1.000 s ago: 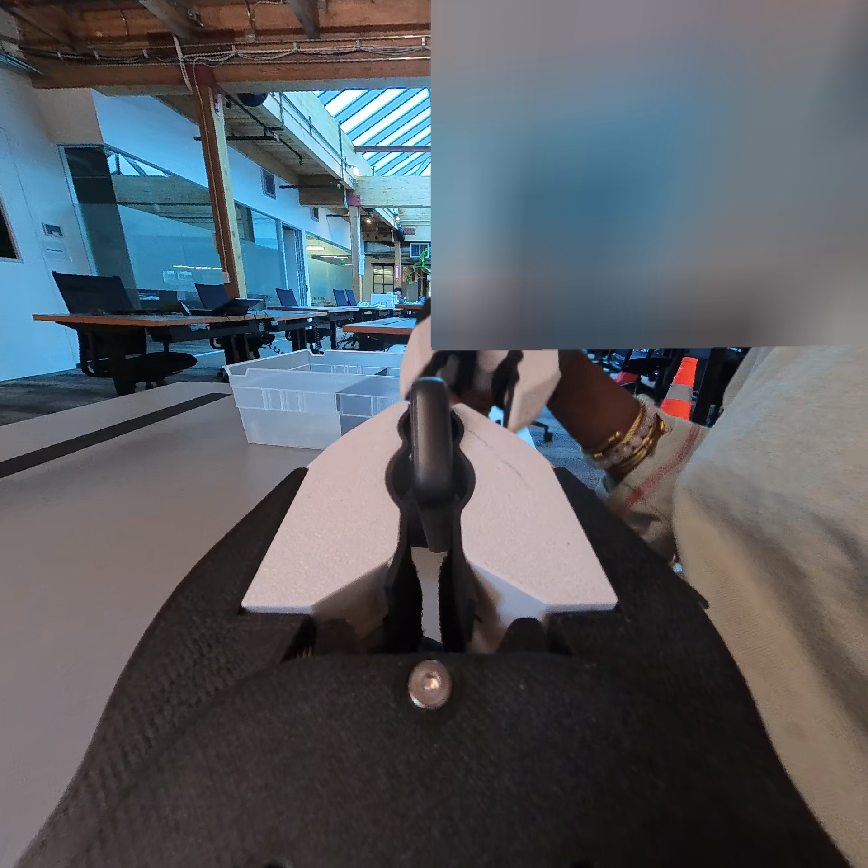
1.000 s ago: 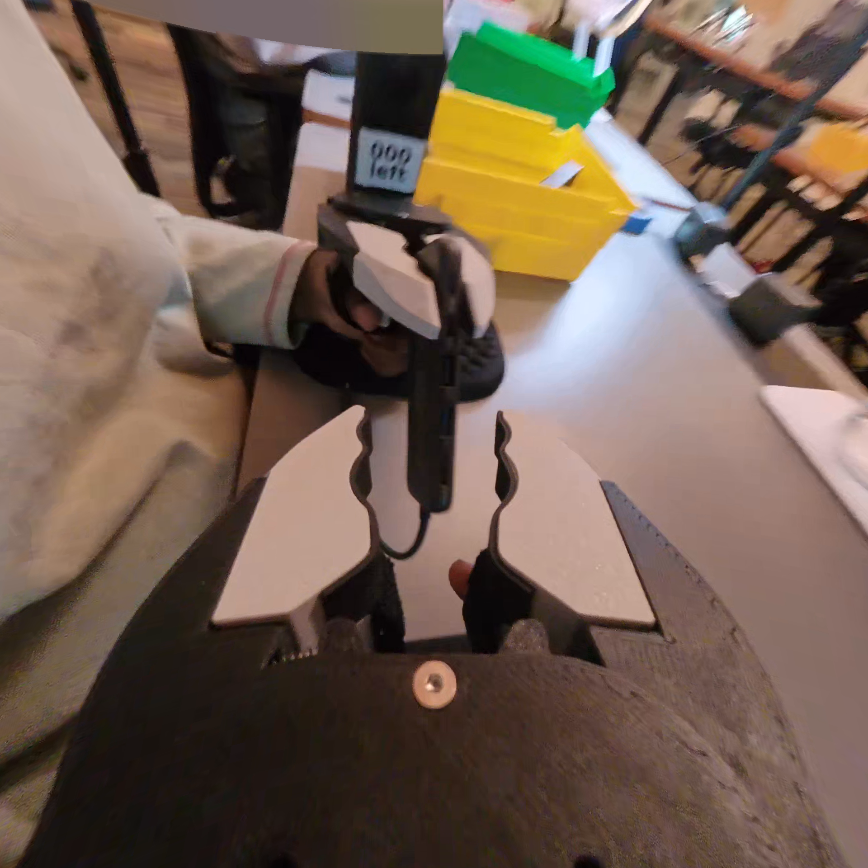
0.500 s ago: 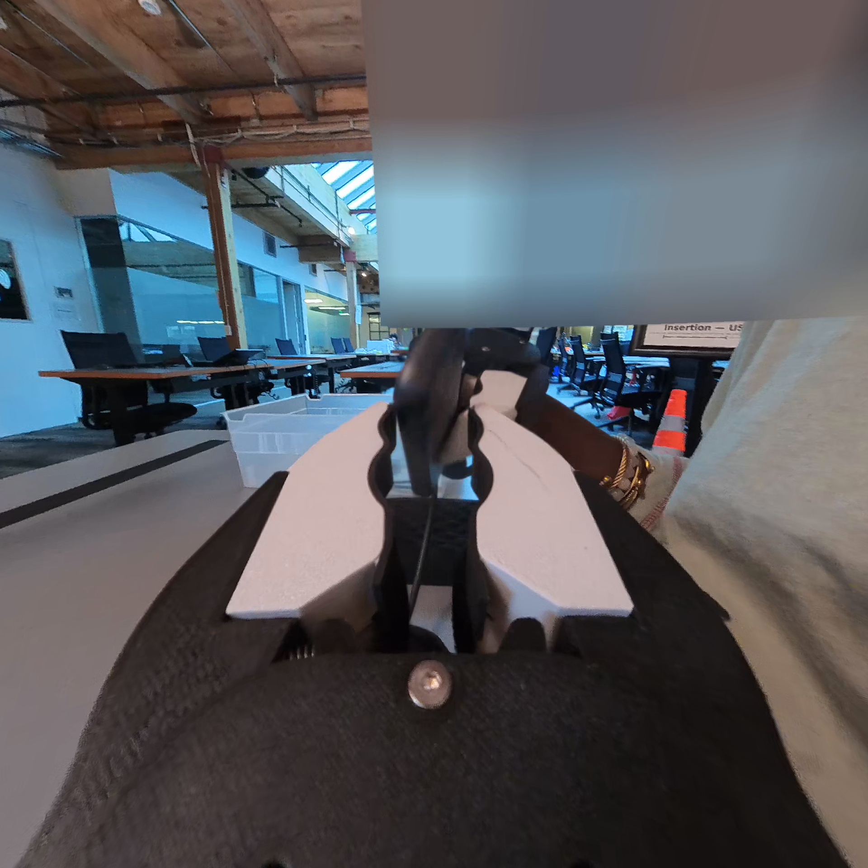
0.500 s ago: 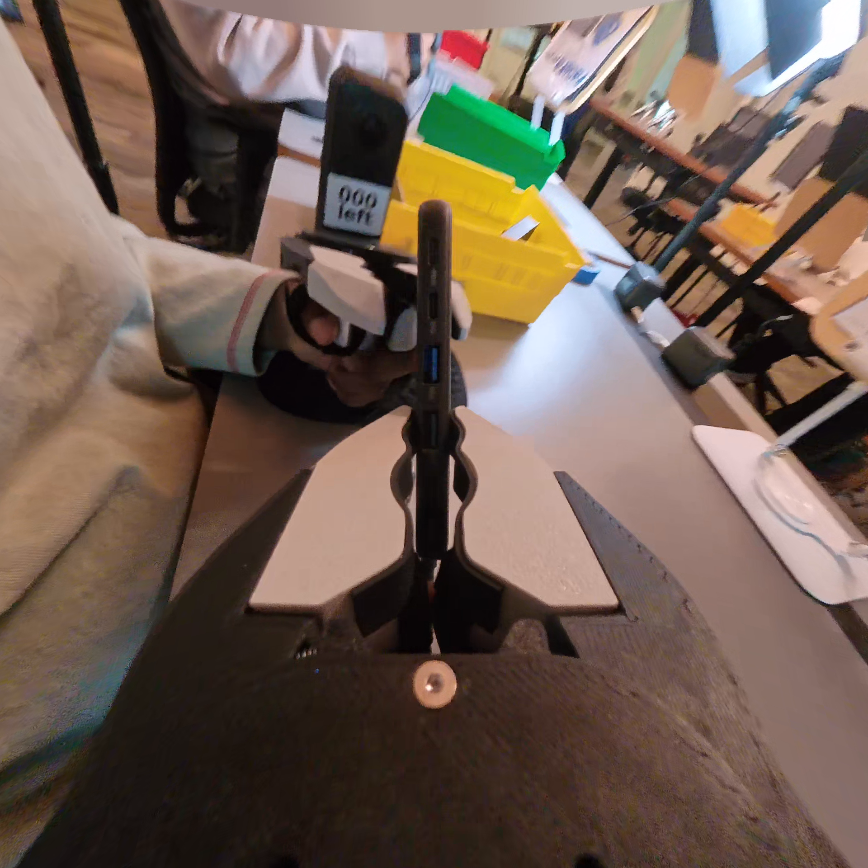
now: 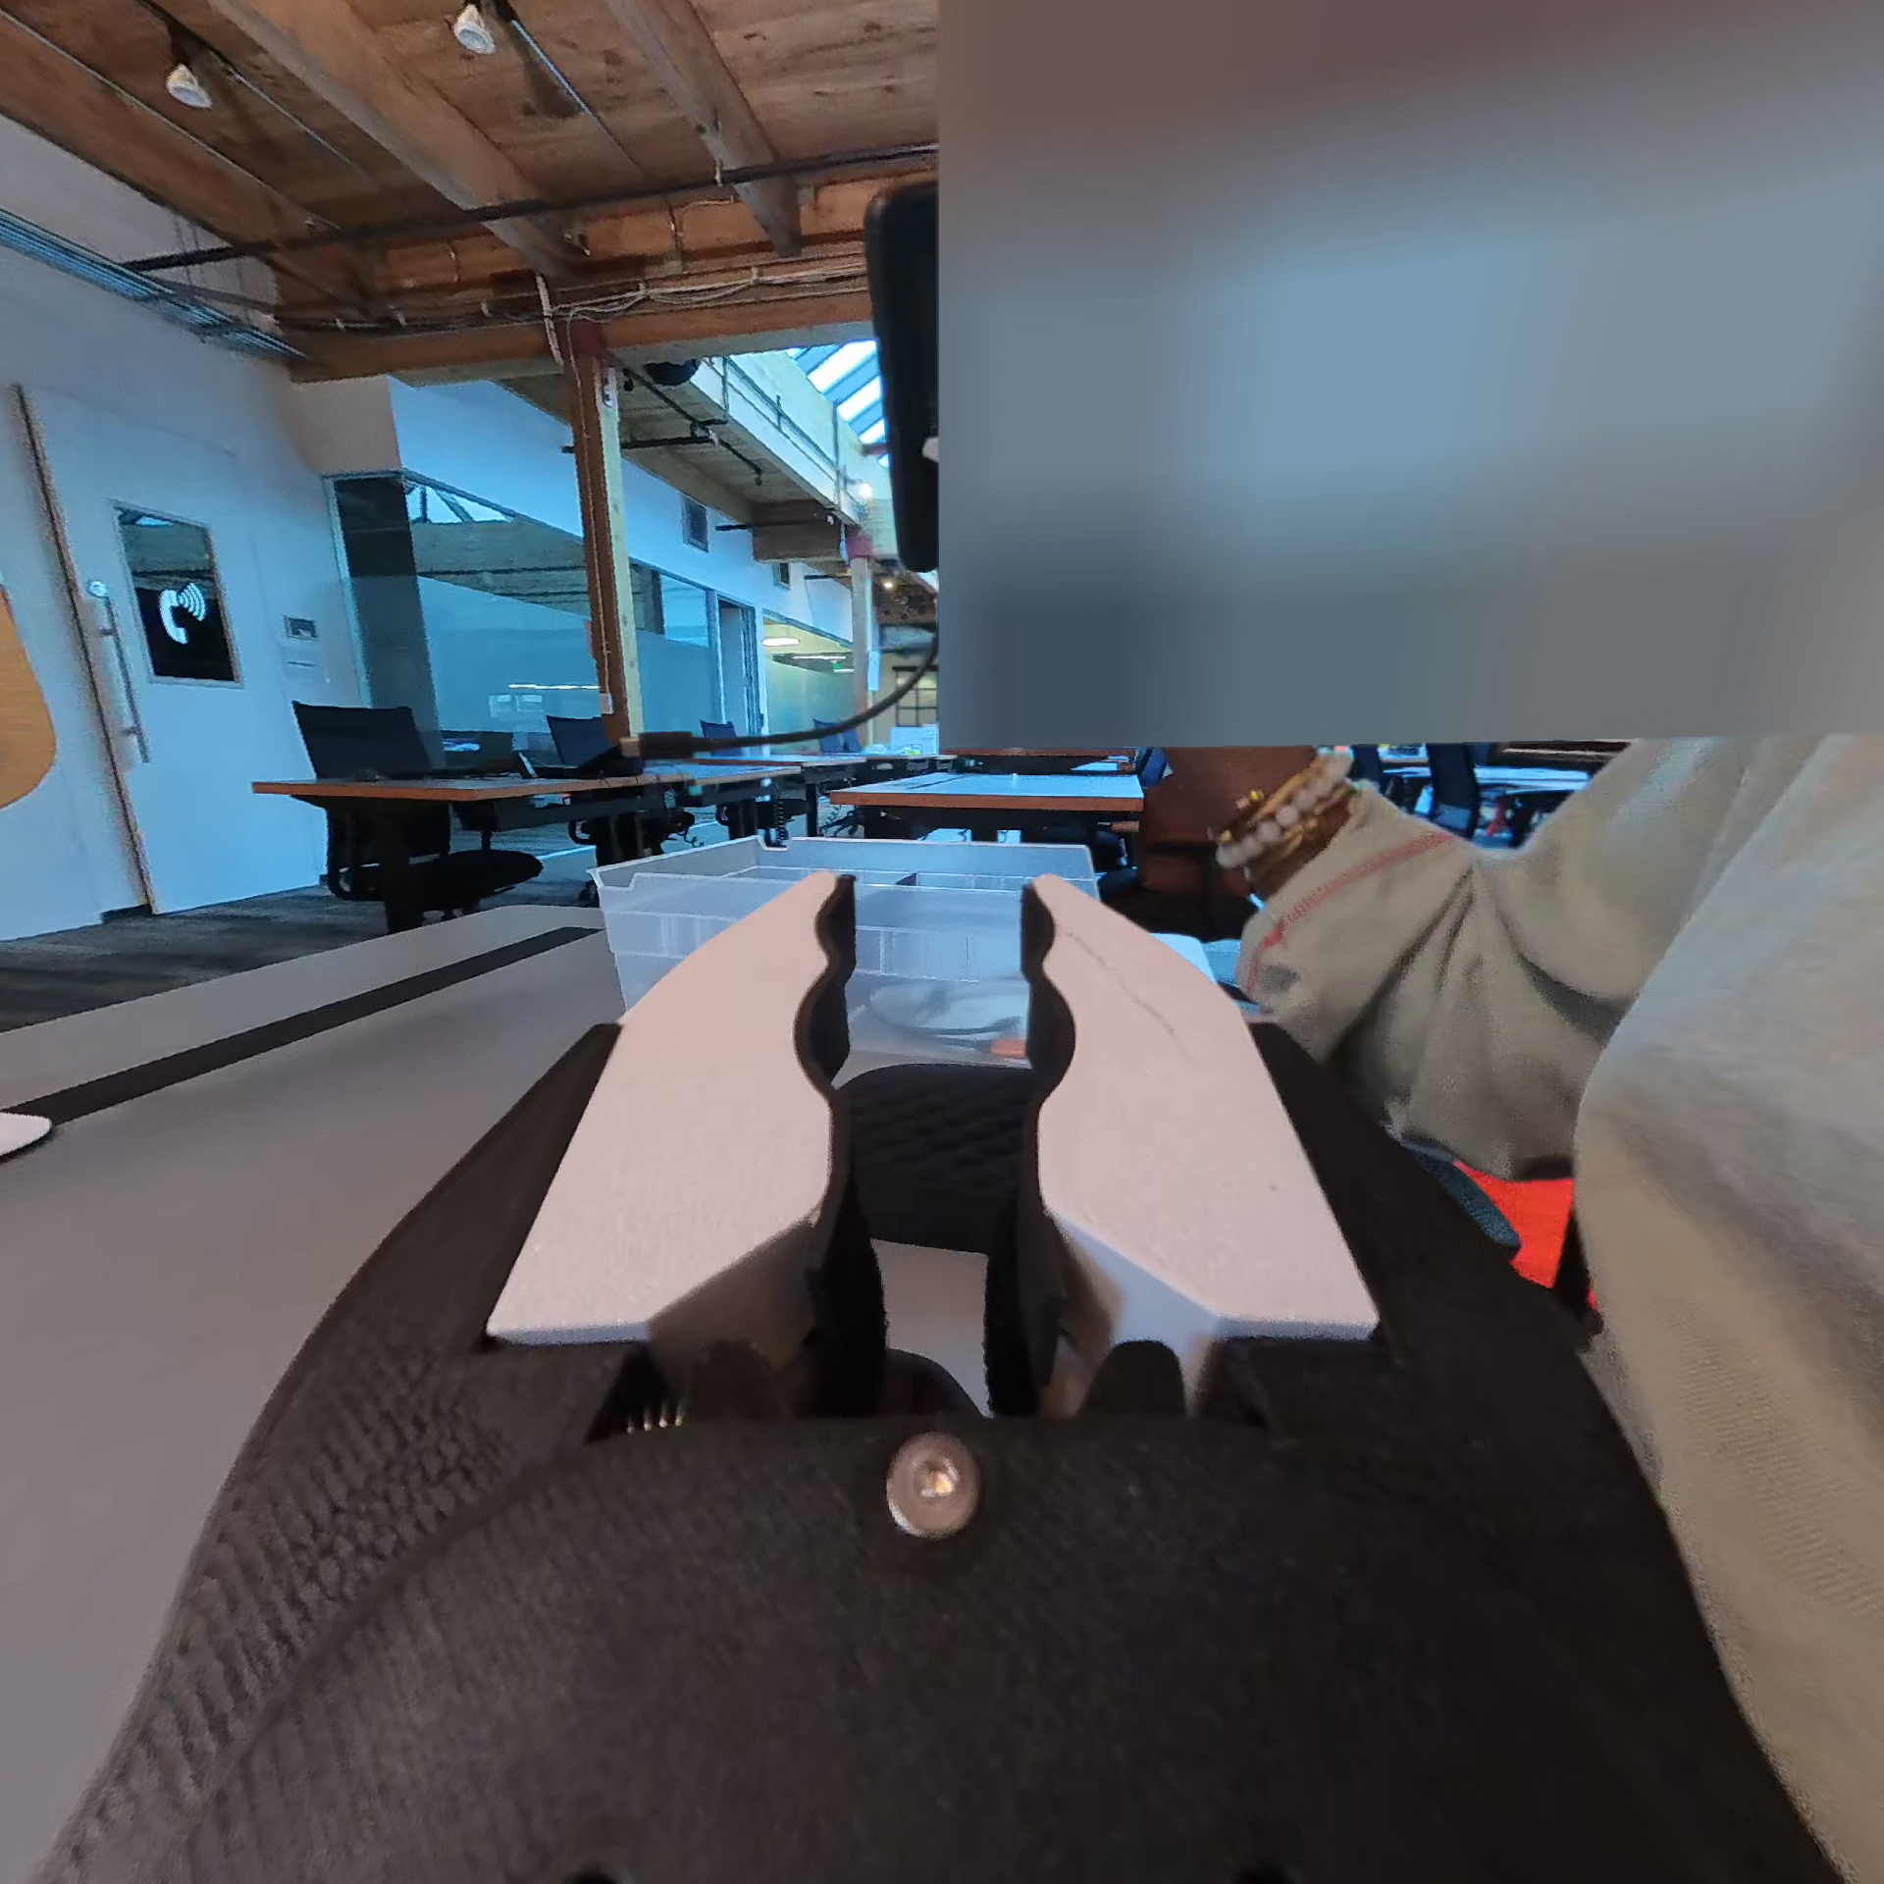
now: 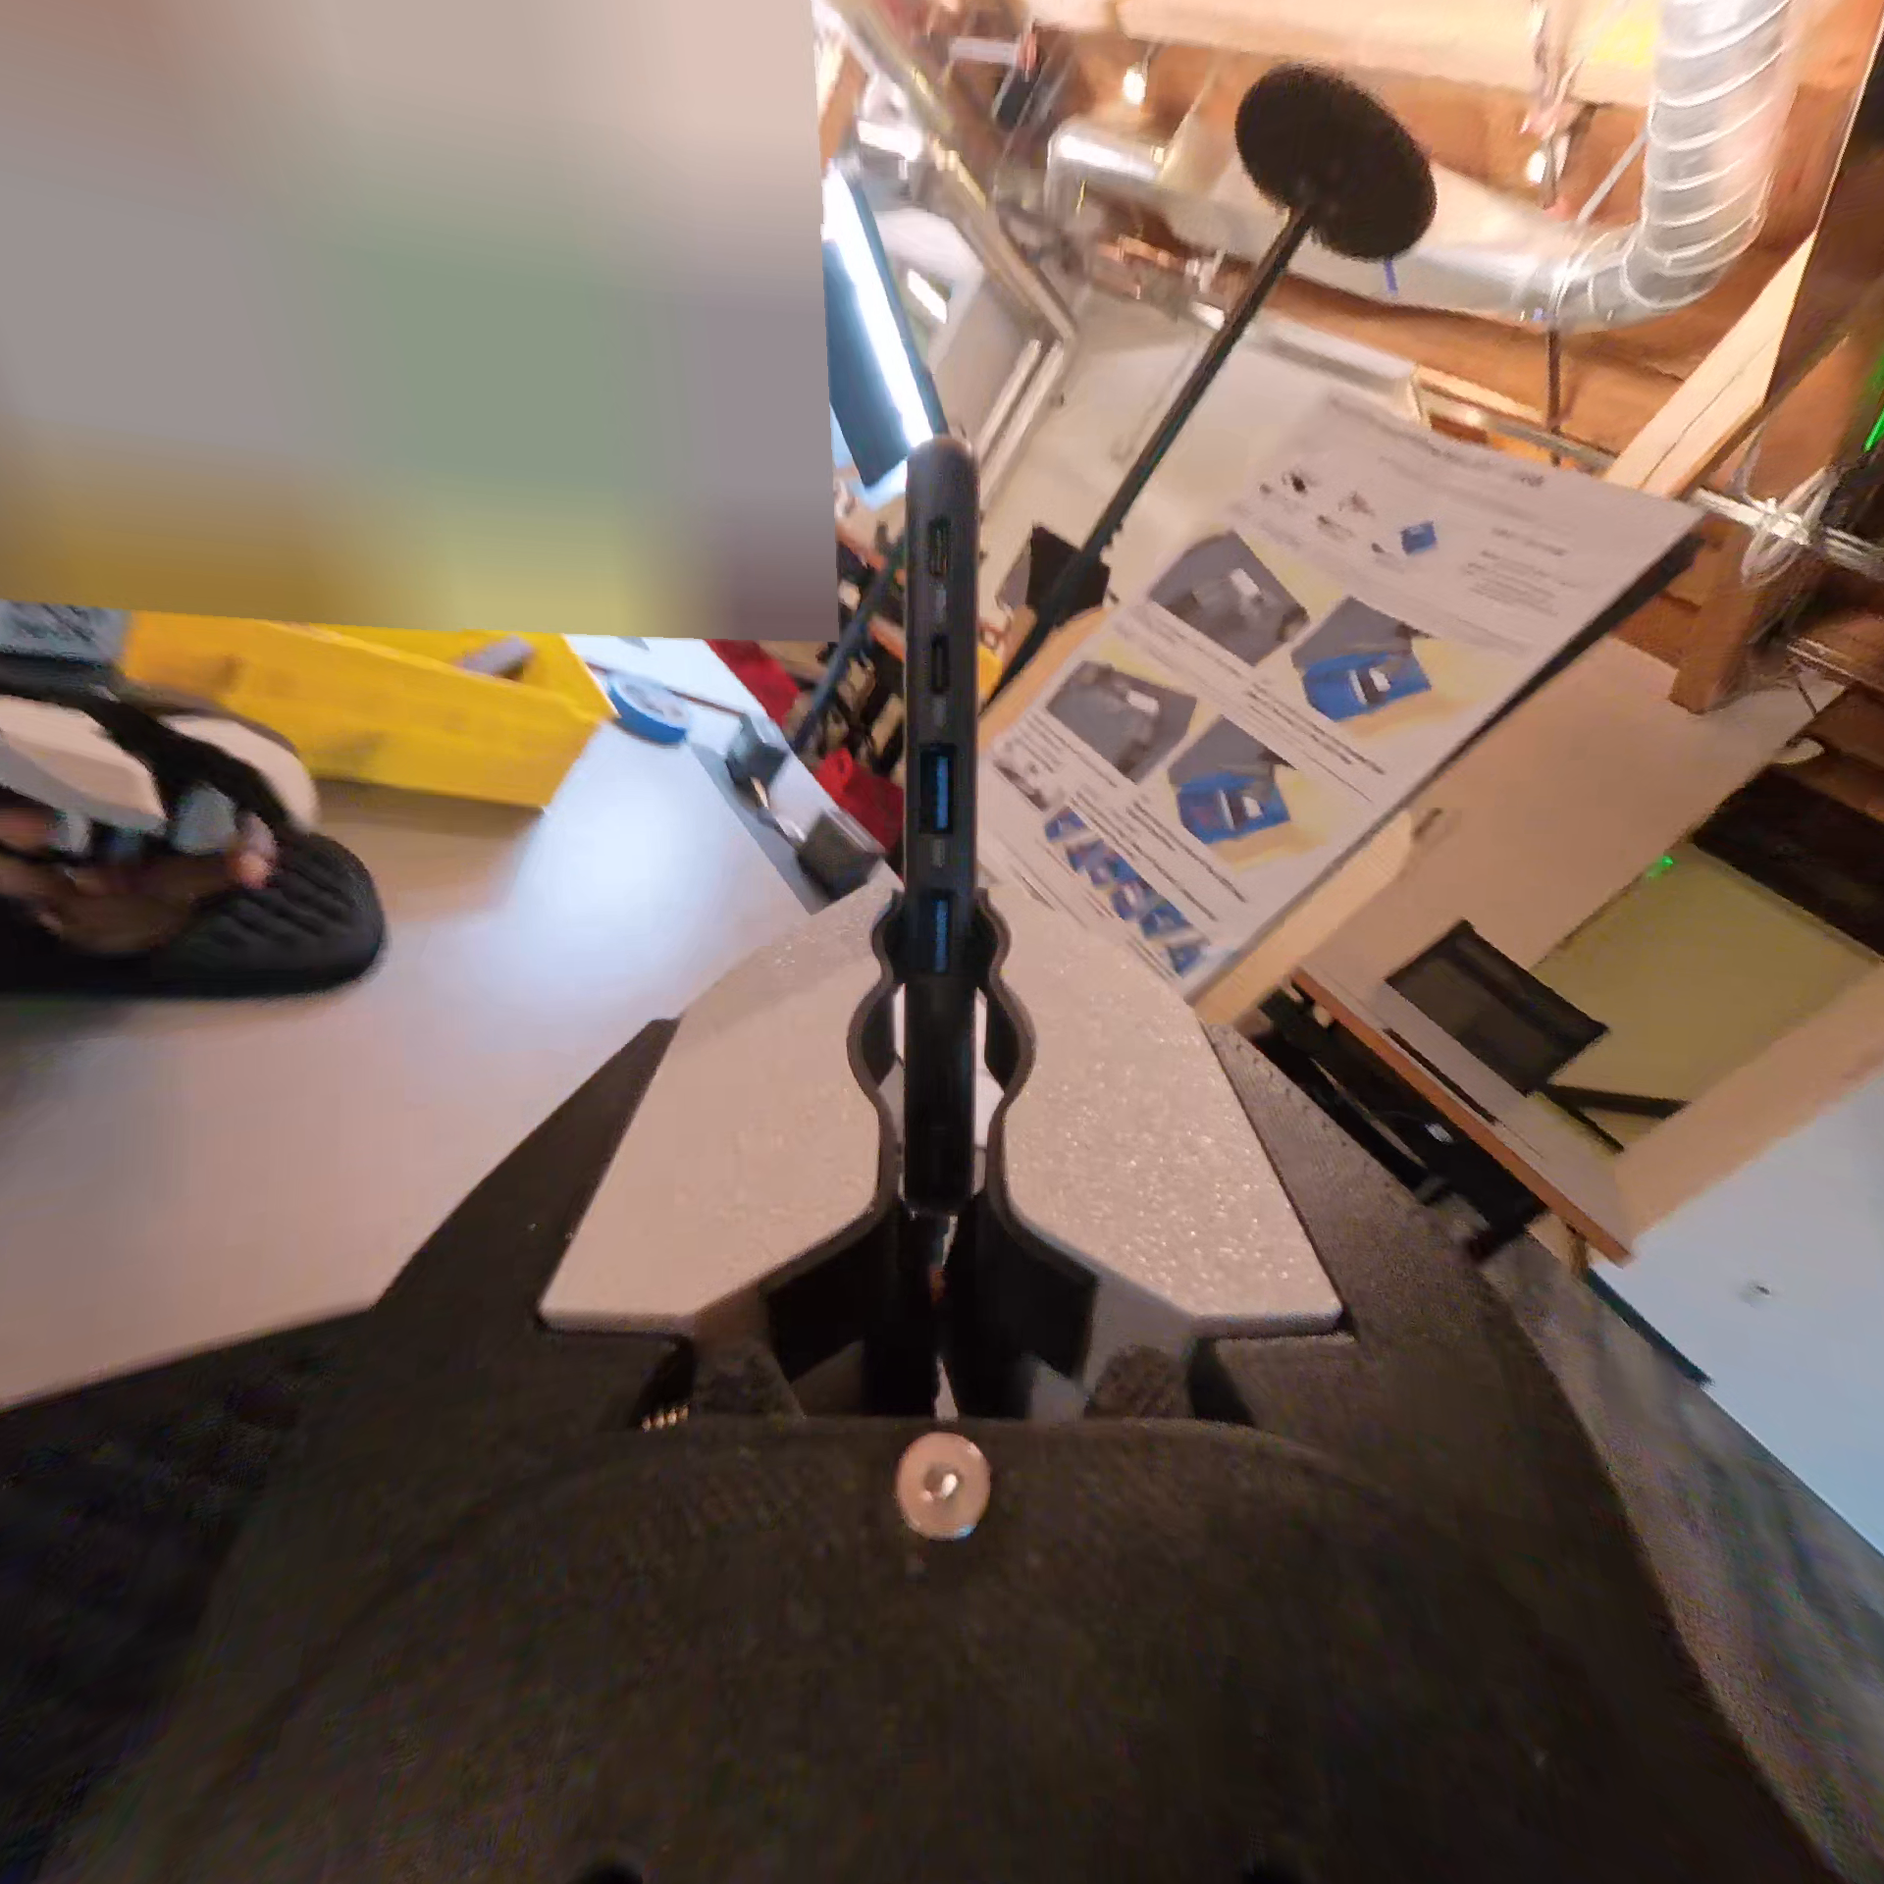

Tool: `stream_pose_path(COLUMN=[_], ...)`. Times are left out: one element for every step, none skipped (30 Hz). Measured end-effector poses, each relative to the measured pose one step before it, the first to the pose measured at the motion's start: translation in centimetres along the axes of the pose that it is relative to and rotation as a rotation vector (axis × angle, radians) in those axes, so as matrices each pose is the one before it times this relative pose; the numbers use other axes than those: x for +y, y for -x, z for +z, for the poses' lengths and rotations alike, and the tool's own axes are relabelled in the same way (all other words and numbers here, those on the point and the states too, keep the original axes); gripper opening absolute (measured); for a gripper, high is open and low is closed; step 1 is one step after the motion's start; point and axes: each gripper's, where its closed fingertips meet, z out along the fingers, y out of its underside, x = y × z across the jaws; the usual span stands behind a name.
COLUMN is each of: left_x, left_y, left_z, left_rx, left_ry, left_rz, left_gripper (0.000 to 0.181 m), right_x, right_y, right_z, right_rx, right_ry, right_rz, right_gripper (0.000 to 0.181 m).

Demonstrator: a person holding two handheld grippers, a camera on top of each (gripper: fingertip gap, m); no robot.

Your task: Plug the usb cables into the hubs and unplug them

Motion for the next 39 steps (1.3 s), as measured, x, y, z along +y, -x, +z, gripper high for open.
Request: stream_pose_path(left_x=[0.030,0.004,-0.002,-0.004,0.020,0.039,0.050,0.022,-0.041,-0.087,-0.081,-0.057,-0.031,-0.012,0.006,0.040,0.078,0.088,0.095,0.085,0.050,0.026,0.015,0.025,0.043,0.048,0.068,0.073,0.096,0.090,0.086,0.072,0.046,0.033,0.021,0.026,0.018,0.019,0.063], left_y=[0.114,0.125,0.092,0.048,0.021,0.077,0.172,0.221,0.163,0.147,0.203,0.227,0.163,0.096,0.058,0.016,-0.040,-0.061,-0.083,-0.077,-0.072,-0.049,-0.025,-0.035,-0.037,-0.061,-0.075,-0.083,-0.097,-0.108,-0.107,-0.086,-0.063,-0.057,-0.035,-0.020,-0.041,-0.061,-0.090], left_z=[0.032,0.011,0.001,0.012,0.014,0.000,0.011,0.001,-0.039,-0.059,-0.058,-0.046,-0.031,-0.018,-0.004,0.016,0.033,0.042,0.045,0.041,0.027,0.011,0.008,0.013,0.025,0.029,0.037,0.042,0.051,0.051,0.045,0.036,0.039,0.017,0.025,0.015,0.012,0.027,0.034], left_rx=[-0.0087,-0.0091,-0.0069,-0.0038,-0.0015,-0.0035,-0.0084,-0.0096,-0.0053,-0.0044,-0.0077,-0.0082,-0.0048,-0.0025,-0.0019,0.0000,0.0022,0.0025,0.0028,0.0027,0.0020,0.0015,0.0008,0.0006,0.0009,0.0016,0.0018,0.0022,0.0029,0.0030,0.0035,0.0029,0.0020,0.0018,0.0006,0.0004,0.0003,0.0006,0.0013], left_ry=[-0.0002,-0.0013,-0.0015,-0.0012,-0.0004,0.0004,0.0016,0.0001,-0.0035,-0.0066,-0.0066,-0.0044,-0.0030,-0.0017,0.0002,0.0023,0.0047,0.0063,0.0065,0.0054,0.0035,0.0019,0.0013,0.0018,0.0027,0.0035,0.0046,0.0055,0.0062,0.0065,0.0059,0.0046,0.0036,0.0025,0.0016,0.0014,0.0016,0.0022,0.0043], left_rz=[0.0006,0.0025,0.0045,0.0041,0.0019,-0.0011,-0.0049,-0.0091,-0.0106,-0.0106,-0.0118,-0.0131,-0.0113,-0.0074,-0.0039,-0.0013,0.0012,0.0036,0.0054,0.0056,0.0046,0.0033,0.0026,0.0024,0.0030,0.0040,0.0054,0.0067,0.0076,0.0078,0.0070,0.0058,0.0043,0.0029,0.0025,0.0026,0.0036,0.0059,0.0078], left_gripper=[0.029,0.027,0.026,0.026,0.026,0.027,0.028,0.030,0.031,0.031,0.032,0.032,0.032,0.032,0.033,0.033,0.033,0.033,0.034,0.034,0.034,0.034,0.034,0.034,0.034,0.034,0.034,0.034,0.034,0.034,0.034,0.034,0.034,0.034,0.034,0.034,0.034,0.034,0.034], right_x=[0.909,1.408,1.793,2.093,2.309,2.416,2.502,2.546,2.516,2.351,2.062,1.665,1.167,0.579,0.095,-0.156,-0.229,-0.159,-0.025,0.091,0.164,0.163,0.059,-0.060,-0.191,-0.318,-0.427,-0.537,-0.650,-0.805,-1.051,-1.295,-1.489,-1.579,-1.547,-1.363,-0.955,-0.388,0.091], right_y=[-1.323,-1.188,-0.957,-0.843,-0.840,-0.776,-0.565,-0.277,0.061,0.389,0.552,0.587,0.577,0.532,0.467,0.422,0.366,0.303,0.265,0.209,0.149,0.160,0.097,-0.015,-0.088,-0.122,-0.071,-0.140,-0.245,-0.223,-0.186,-0.128,0.011,0.244,0.576,1.014,1.366,1.504,1.405], right_z=[-0.262,-0.190,-0.096,0.009,0.141,0.305,0.500,0.677,0.845,0.998,1.091,1.107,1.036,0.884,0.710,0.577,0.467,0.400,0.335,0.269,0.172,0.067,-0.054,-0.185,-0.293,-0.419,-0.515,-0.600,-0.720,-0.813,-0.896,-0.919,-0.904,-0.819,-0.646,-0.481,-0.296,-0.125,0.030], right_rx=[0.0009,-0.0051,-0.0157,-0.0144,-0.0009,0.0091,0.0081,0.0021,-0.0086,-0.0205,-0.0246,-0.0221,-0.0185,-0.0161,-0.0159,-0.0181,-0.0197,-0.0205,-0.0217,-0.0218,-0.0210,-0.0203,-0.0138,-0.0029,0.0071,0.0120,0.0119,0.0190,0.0287,0.0299,0.0297,0.0317,0.0306,0.0261,0.0187,0.0053,-0.0063,-0.0097,-0.0046], right_ry=[0.0437,0.0612,0.0743,0.0816,0.0853,0.0848,0.0859,0.0910,0.0951,0.0962,0.0924,0.0815,0.0629,0.0341,0.0086,-0.0059,-0.0106,-0.0068,-0.0002,0.0072,0.0136,0.0147,0.0089,0.0010,-0.0066,-0.0132,-0.0178,-0.0223,-0.0269,-0.0324,-0.0425,-0.0545,-0.0607,-0.0589,-0.0522,-0.0402,-0.0179,0.0118,0.0353], right_rz=[-0.0196,-0.0164,-0.0116,-0.0177,-0.0310,-0.0360,-0.0343,-0.0347,-0.0352,-0.0327,-0.0292,-0.0277,-0.0276,-0.0246,-0.0153,-0.0030,0.0053,0.0097,0.0138,0.0175,0.0196,0.0204,0.0191,0.0155,0.0115,0.0091,0.0086,0.0096,0.0128,0.0190,0.0289,0.0409,0.0530,0.0609,0.0632,0.0600,0.0542,0.0431,0.0270], right_gripper=[0.012,0.012,0.012,0.012,0.012,0.012,0.012,0.012,0.012,0.012,0.012,0.012,0.012,0.012,0.012,0.012,0.012,0.013,0.017,0.023,0.030,0.034,0.038,0.042,0.043,0.044,0.045,0.045,0.045,0.045,0.047,0.048,0.050,0.052,0.055,0.058,0.060,0.062,0.064])
